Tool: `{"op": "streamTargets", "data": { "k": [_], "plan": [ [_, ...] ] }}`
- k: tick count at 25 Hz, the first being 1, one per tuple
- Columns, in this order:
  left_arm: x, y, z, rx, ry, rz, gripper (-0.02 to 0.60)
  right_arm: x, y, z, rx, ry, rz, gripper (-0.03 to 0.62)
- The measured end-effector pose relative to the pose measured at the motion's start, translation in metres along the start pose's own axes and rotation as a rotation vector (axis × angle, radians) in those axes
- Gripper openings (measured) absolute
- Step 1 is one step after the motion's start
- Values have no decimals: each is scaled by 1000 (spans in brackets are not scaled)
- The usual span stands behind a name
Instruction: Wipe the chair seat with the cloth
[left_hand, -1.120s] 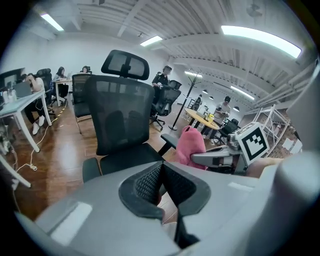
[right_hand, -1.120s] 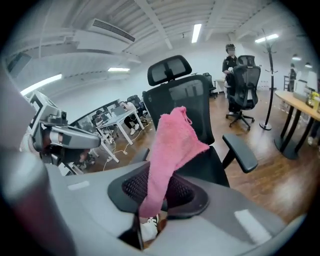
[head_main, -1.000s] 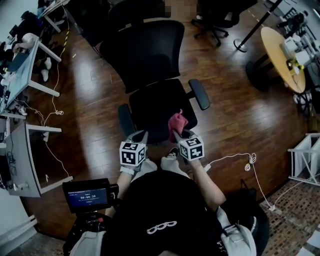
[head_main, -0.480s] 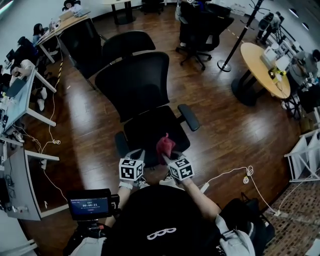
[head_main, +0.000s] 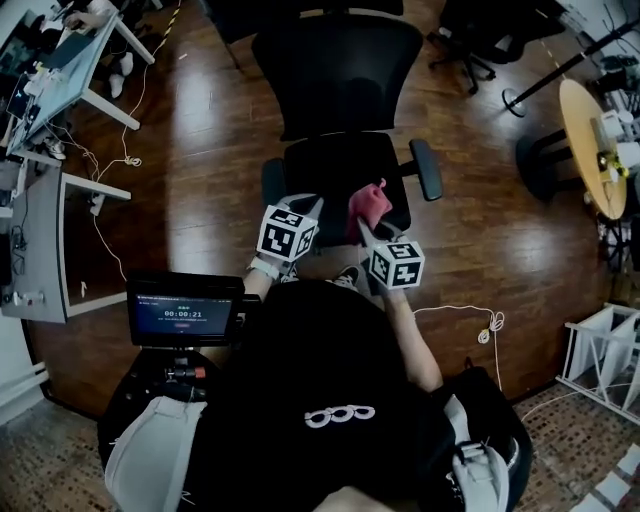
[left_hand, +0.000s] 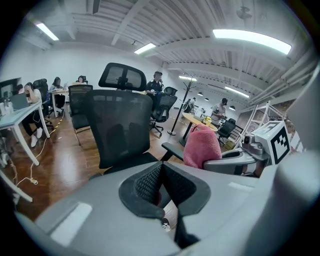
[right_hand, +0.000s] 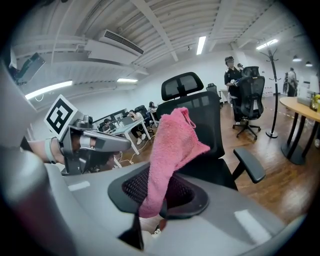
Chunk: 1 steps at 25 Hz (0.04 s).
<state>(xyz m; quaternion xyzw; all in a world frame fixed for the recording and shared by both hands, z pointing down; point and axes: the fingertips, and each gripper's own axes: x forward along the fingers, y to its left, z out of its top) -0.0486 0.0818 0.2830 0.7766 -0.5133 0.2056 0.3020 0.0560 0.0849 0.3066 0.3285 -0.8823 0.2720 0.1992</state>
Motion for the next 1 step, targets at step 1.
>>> {"op": "streamTargets", "data": {
  "k": [1],
  "plan": [
    [-1, 1, 2, -1, -3, 1, -6, 0, 0, 1, -1, 1, -1, 74]
  ]
}}
